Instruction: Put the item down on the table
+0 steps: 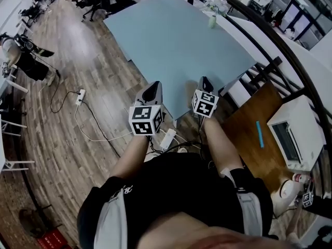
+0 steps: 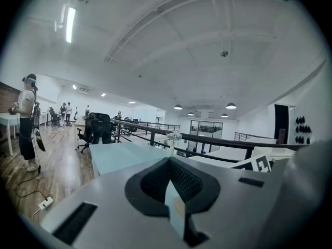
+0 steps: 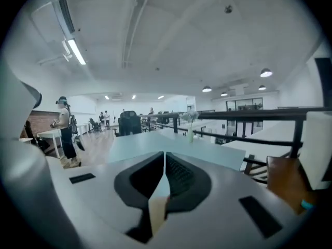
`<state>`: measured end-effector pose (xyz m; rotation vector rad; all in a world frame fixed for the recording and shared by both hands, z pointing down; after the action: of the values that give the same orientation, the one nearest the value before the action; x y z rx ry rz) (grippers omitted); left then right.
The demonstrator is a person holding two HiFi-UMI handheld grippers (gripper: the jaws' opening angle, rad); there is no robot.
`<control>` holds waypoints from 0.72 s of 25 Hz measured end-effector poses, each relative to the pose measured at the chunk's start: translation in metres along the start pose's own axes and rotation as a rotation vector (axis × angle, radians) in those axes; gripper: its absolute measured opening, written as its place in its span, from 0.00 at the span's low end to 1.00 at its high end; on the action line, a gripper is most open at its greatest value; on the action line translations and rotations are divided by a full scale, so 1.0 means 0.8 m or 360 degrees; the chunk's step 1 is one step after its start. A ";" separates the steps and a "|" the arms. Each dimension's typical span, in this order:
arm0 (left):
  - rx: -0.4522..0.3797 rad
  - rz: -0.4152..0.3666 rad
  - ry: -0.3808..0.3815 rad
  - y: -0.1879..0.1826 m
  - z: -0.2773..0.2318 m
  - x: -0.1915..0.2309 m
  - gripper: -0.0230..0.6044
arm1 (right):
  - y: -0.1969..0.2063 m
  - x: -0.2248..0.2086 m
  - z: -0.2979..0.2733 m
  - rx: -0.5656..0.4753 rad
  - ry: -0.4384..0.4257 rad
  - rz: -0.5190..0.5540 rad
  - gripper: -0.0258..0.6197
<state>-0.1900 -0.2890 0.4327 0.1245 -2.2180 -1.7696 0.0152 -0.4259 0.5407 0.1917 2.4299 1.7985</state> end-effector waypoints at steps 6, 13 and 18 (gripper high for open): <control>-0.0005 -0.0022 0.0077 -0.001 0.000 -0.011 0.05 | -0.074 -0.007 0.068 -0.0314 -0.0053 -0.0129 0.04; -0.0015 -0.0048 0.0131 -0.002 0.013 -0.023 0.05 | -0.113 -0.014 0.144 -0.0555 -0.0093 -0.0171 0.04; -0.0008 -0.0054 0.0165 0.003 0.019 -0.029 0.05 | -0.112 -0.010 0.166 -0.0574 -0.0102 -0.0168 0.04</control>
<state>-0.1724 -0.2682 0.4279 0.2489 -2.1502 -1.7451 0.0421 -0.3282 0.4166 0.0846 1.9883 2.1020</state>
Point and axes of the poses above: the fingertips, and each gripper's own axes: z backward along the fingers, x to its left, y out of its underside, the point moved 8 cm from there along z, backward along the fingers, and after that the axes turned 10 degrees about y, right-handed, at the moved point
